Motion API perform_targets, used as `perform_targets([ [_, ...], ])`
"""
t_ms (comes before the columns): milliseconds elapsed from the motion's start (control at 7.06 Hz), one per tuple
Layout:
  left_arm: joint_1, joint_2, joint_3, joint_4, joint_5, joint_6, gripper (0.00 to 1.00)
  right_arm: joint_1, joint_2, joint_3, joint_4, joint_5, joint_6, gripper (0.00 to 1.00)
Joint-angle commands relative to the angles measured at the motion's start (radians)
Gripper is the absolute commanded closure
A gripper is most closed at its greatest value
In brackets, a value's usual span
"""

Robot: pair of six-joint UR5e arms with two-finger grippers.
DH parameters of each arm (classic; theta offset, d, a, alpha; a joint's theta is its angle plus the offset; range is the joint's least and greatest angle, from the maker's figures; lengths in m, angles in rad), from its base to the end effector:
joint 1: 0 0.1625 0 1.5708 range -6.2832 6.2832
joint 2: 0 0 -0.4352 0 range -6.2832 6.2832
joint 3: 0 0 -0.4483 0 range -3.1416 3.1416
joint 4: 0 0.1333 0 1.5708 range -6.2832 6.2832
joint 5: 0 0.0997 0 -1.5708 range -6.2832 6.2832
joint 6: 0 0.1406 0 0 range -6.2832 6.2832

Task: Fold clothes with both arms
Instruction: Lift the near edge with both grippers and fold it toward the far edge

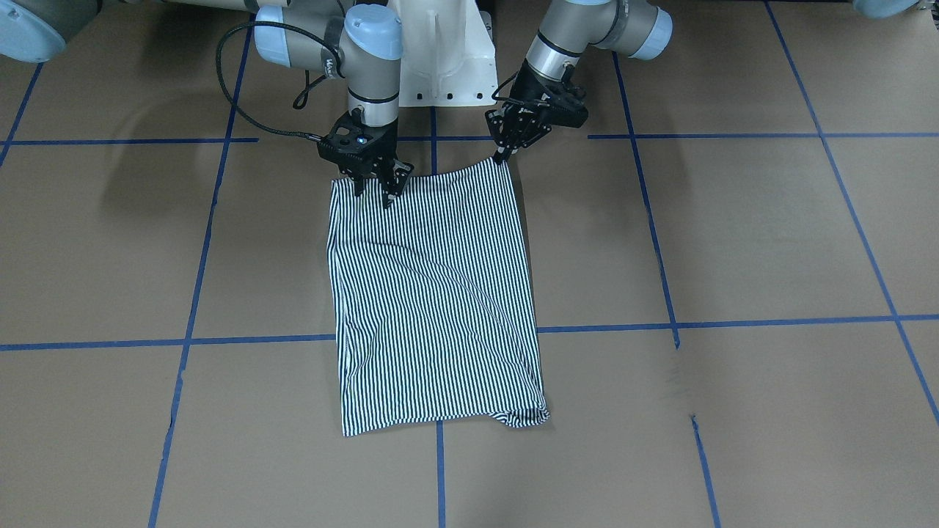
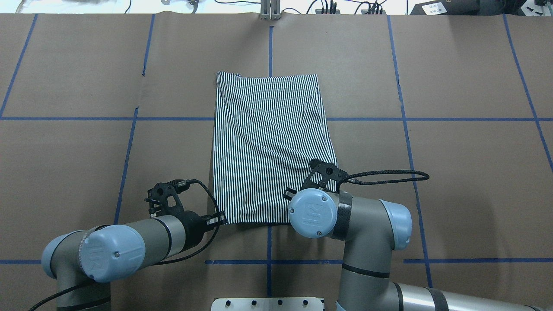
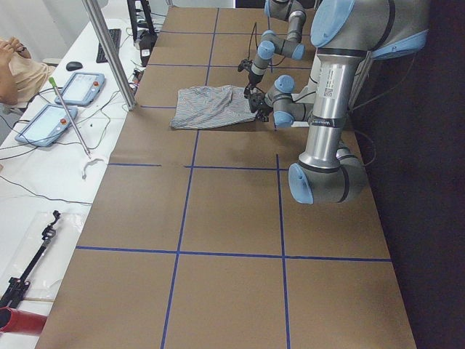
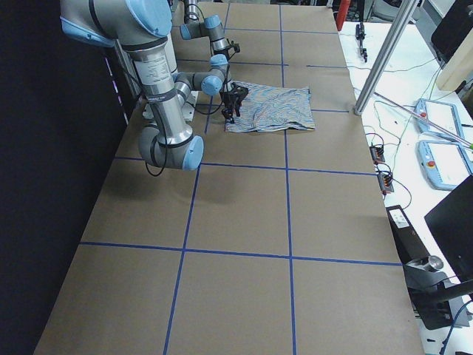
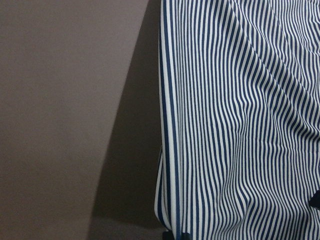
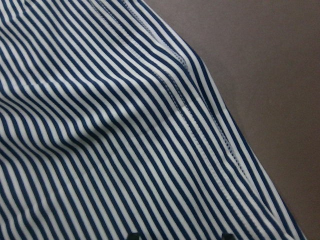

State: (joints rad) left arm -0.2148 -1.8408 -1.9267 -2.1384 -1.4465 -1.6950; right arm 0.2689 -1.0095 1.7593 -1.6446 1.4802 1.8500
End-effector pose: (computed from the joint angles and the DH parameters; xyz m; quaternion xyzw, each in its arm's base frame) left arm 0.5989 -0.2849 0.2780 0.0767 0.5580 -0.1737 0.8078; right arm -0.6603 -0.3334 0.2723 0.0410 -0.3315 0.2695 0.9032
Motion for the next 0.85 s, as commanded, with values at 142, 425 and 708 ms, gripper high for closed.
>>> perform_targets([
  [142, 0.002, 0.000, 0.000, -0.002, 0.002, 0.000, 1.00, -0.011, -0.001, -0.001, -0.003, -0.001, 0.000, 0.39],
  [425, 0.005, 0.000, 0.000, -0.002, 0.000, 0.000, 1.00, -0.013, -0.001, -0.001, -0.004, -0.001, 0.002, 0.65],
  [708, 0.005, -0.002, 0.000, -0.002, 0.002, 0.000, 1.00, -0.019, 0.000, -0.001, 0.000, -0.001, 0.012, 1.00],
])
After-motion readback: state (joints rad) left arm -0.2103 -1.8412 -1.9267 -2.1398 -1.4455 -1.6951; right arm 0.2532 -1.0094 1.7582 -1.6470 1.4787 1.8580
